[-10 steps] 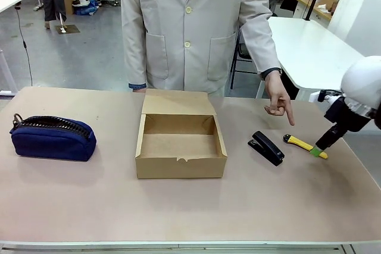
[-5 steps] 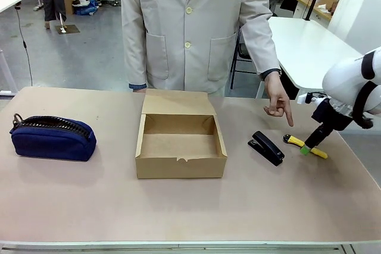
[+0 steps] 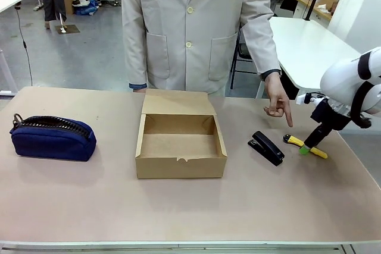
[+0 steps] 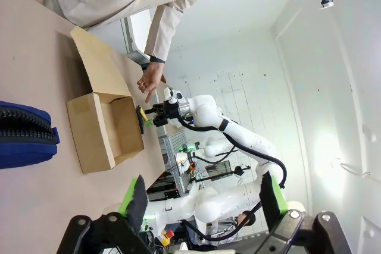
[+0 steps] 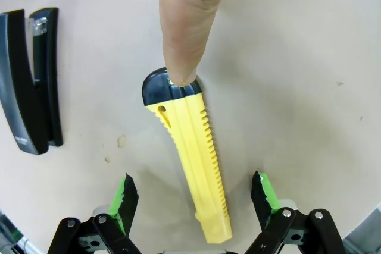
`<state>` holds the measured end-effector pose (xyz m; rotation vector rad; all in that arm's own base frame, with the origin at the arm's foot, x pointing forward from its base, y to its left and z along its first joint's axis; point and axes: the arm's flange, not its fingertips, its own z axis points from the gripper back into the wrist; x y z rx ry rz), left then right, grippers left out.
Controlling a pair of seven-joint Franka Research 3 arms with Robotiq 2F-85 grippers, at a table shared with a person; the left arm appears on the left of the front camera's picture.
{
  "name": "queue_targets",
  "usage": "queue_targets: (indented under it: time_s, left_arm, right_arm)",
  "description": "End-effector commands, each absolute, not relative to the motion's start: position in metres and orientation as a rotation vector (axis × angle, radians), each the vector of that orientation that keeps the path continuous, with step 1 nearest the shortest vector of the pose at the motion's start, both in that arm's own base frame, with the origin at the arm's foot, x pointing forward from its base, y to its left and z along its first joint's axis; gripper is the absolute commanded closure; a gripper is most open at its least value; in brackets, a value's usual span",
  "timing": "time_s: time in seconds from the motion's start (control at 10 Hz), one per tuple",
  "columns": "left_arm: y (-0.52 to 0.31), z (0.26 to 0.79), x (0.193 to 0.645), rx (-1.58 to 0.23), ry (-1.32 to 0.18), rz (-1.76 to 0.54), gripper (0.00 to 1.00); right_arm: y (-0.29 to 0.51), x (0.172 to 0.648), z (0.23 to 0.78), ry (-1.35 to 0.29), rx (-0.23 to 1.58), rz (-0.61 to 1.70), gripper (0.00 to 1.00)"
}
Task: Pack the item into the box.
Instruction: Pick up the item indicated by the person and place it inside the Mailer Box.
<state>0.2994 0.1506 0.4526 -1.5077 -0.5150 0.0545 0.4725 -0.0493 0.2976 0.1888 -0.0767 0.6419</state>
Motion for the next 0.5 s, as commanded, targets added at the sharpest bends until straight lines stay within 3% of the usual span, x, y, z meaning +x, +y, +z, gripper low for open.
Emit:
queue_targets:
  time_s: [0.0, 0.4]
  left_arm:
    - [0.1500, 0.4558, 0.2999, -1.526, -0.541, 0.039, 0.00]
    - [0.1500, 0.4558, 0.2999, -1.526, -0.541, 0.039, 0.00]
  right_arm:
    - [-0.0497, 0.4789, 0.2956, -0.081, 0.136, 0.650, 0.00]
    - [-0.0471, 0.4794, 0.2975, -0.077, 0.077, 0.621, 0.00]
